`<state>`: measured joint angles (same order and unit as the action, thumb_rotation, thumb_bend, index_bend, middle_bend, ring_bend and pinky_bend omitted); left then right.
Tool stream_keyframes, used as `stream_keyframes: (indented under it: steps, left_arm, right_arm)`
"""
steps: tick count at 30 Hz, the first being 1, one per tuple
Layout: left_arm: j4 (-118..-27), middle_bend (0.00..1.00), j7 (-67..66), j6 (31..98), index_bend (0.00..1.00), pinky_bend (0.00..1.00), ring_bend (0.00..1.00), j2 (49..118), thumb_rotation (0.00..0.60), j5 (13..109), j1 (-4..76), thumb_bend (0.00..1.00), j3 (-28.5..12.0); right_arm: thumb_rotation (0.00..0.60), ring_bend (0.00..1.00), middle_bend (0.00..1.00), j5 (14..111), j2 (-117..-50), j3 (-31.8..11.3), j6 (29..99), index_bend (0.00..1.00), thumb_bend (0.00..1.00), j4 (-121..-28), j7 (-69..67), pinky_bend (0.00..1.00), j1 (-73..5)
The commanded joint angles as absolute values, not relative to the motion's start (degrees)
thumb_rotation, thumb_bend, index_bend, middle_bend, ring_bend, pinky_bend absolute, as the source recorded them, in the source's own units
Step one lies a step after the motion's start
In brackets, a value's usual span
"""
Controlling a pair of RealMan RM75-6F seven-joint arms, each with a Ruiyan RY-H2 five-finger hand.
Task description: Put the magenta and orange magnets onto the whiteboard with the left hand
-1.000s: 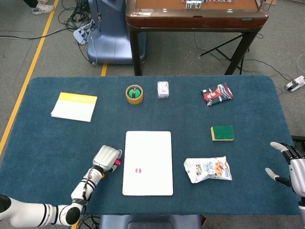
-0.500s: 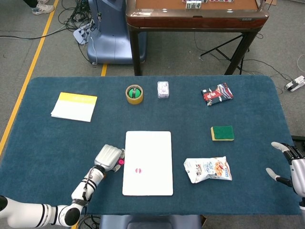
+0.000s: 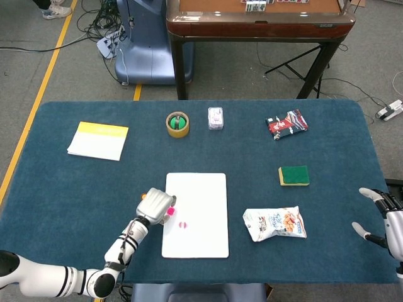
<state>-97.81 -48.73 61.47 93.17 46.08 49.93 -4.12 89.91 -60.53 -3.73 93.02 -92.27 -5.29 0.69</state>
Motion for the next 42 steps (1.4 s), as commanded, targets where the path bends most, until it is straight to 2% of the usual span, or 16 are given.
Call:
stream_keyframes:
  steps: [1,23,28,36,39,42]
  left_arm:
    - [-97.88,1.0,-49.13,61.57,0.62,1.0,1.0,93.57,0.6,45.84,50.37,0.31,-4.39]
    - [-96.44,1.0,-52.38,62.8,0.58,1.0,1.0,98.12,0.6,43.51,53.33,0.31,-5.02]
    - [-95.5,1.0,-52.38,63.32,0.52,1.0,1.0,99.06,0.6,43.67,53.39,0.31,-4.91]
    - [-95.44,1.0,-52.75,63.71,0.3,1.0,1.0,99.36,0.6,43.08,53.34,0.31,-4.63]
    - [-96.15,1.0,-53.28,64.67,0.28,1.0,1.0,98.81,0.6,43.27,52.87,0.31,-3.85]
    - [-97.95,1.0,-53.52,66.02,0.32,1.0,1.0,97.4,0.6,43.87,51.95,0.31,-2.75]
  right_arm:
    - [0.6,0.3,0.31,89.98,-60.49,-3.74,93.11,0.26,0.06,-92.24,-5.38,0.42,0.72]
    - [0.6,0.3,0.31,90.39,-60.47,-3.6,93.3,0.26,0.06,-92.29,-5.22,0.42,0.83]
    - [0.6,0.3,0.31,90.39,-60.43,-3.6,93.27,0.26,0.06,-92.26,-5.34,0.42,0.83]
    - [0.6,0.3,0.31,90.32,-60.4,-3.63,93.23,0.26,0.06,-92.32,-5.37,0.42,0.82]
    - [0.6,0.3,0.31,90.32,-60.4,-3.62,93.21,0.26,0.06,-92.28,-5.42,0.42,0.82]
    - [0.6,0.3,0.31,90.43,-60.41,-3.56,93.11,0.26,0.06,-92.29,-5.32,0.42,0.77]
